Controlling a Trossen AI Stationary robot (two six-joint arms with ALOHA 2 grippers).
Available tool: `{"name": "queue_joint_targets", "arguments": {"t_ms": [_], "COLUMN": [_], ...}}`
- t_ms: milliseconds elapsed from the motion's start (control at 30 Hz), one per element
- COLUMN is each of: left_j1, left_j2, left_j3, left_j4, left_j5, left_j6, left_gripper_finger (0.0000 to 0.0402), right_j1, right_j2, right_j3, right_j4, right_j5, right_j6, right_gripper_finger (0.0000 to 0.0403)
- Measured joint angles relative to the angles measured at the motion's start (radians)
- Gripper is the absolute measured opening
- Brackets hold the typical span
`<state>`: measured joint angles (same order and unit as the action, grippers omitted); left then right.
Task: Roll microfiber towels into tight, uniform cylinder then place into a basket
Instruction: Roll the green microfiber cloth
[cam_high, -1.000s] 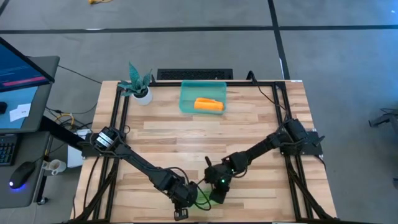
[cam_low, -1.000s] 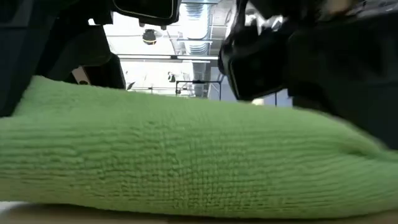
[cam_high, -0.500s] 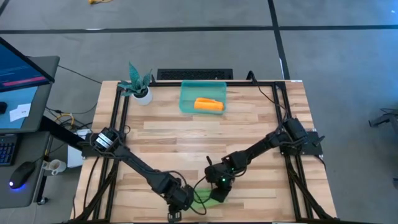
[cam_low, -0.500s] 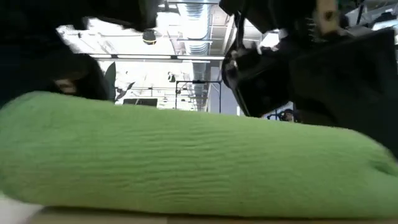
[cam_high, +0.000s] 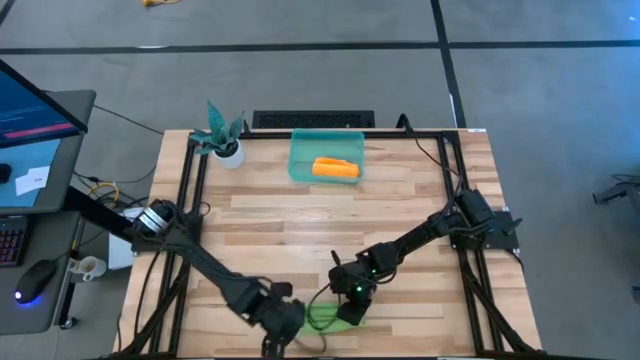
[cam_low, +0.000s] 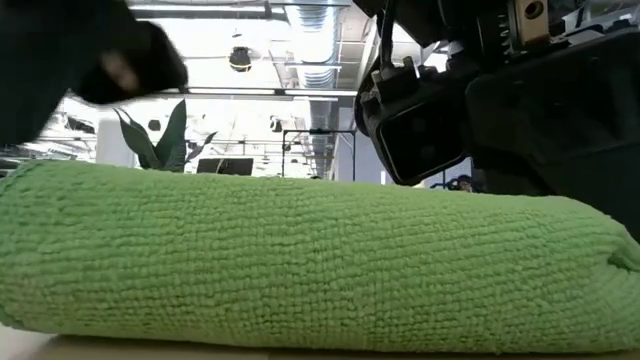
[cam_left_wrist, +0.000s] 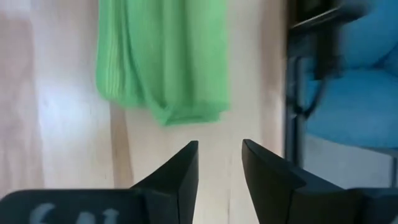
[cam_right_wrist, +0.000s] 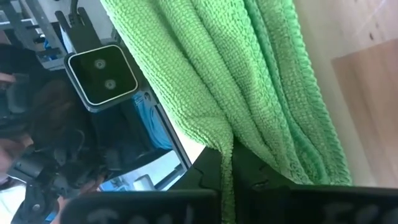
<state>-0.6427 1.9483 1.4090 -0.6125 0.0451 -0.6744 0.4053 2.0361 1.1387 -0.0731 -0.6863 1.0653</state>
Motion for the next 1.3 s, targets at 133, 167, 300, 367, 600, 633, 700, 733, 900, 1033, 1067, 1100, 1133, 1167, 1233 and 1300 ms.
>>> {"name": "queue_joint_targets", "arguments": {"t_ms": [133,167,300,367,600,633,700,733,900,1033,1067,1100,1133,1167,1233,1300], "left_j1": [-0.066,-0.081,-0.098,-0.083,-0.022,-0.017,-0.01,-0.008,0.001,0.01,0.01,0.011,0.012,0.013,0.017,0.019], "left_j2": [-0.038,-0.039,-0.005,0.022,0.087,0.086,0.083,0.082,0.105,0.115,0.115,0.115,0.115,0.115,0.115,0.115], "left_j3": [0.002,0.003,0.005,0.004,0.001,0.001,0.003,0.003,-0.001,-0.001,-0.001,-0.001,-0.001,-0.001,-0.001,-0.005], "left_j4": [0.113,0.161,0.303,0.307,0.293,0.296,0.288,0.275,0.219,0.197,0.193,0.185,0.175,0.164,0.145,0.127], "left_j5": [-0.132,-0.158,-0.15,-0.13,-0.077,-0.084,-0.11,-0.119,-0.129,-0.186,-0.201,-0.211,-0.219,-0.23,-0.259,-0.282], "left_j6": [0.137,0.188,0.326,0.356,0.357,0.357,0.356,0.356,0.346,0.335,0.333,0.327,0.319,0.302,0.273,0.255], "left_gripper_finger": [0.0112,0.0112,0.0112,0.0112,0.0112,0.0112,0.0112,0.0112,0.0112,0.0112,0.0112,0.0112,0.0112,0.0112,0.0112,0.0112], "right_j1": [-0.001,-0.002,-0.002,-0.002,-0.002,-0.002,-0.002,-0.002,-0.002,-0.001,-0.001,-0.001,-0.001,-0.001,-0.001,0.0], "right_j2": [0.0,0.0,0.0,0.0,0.0,0.0,0.0,0.0,-0.001,-0.002,-0.002,-0.002,-0.002,-0.002,-0.002,-0.002], "right_j3": [0.001,0.001,0.001,0.001,0.001,0.001,0.001,0.001,0.002,0.002,0.002,0.002,0.002,0.003,0.003,0.003], "right_j4": [-0.001,-0.001,0.0,-0.001,-0.002,-0.002,-0.001,-0.001,0.0,0.003,0.002,0.001,0.001,0.001,-0.002,-0.001], "right_j5": [0.003,0.003,0.004,0.004,0.004,0.004,0.004,0.004,0.005,0.005,0.005,0.005,0.005,0.005,0.006,0.006], "right_j6": [-0.001,-0.001,-0.001,-0.001,-0.002,-0.002,-0.002,-0.001,-0.001,0.0,0.0,0.0,0.0,0.0,0.0,0.0], "right_gripper_finger": [0.0027,0.0027,0.0023,0.0025,0.0023,0.0023,0.0024,0.0026,0.0027,0.0024,0.0025,0.0026,0.0028,0.0029,0.0028,0.0025]}}
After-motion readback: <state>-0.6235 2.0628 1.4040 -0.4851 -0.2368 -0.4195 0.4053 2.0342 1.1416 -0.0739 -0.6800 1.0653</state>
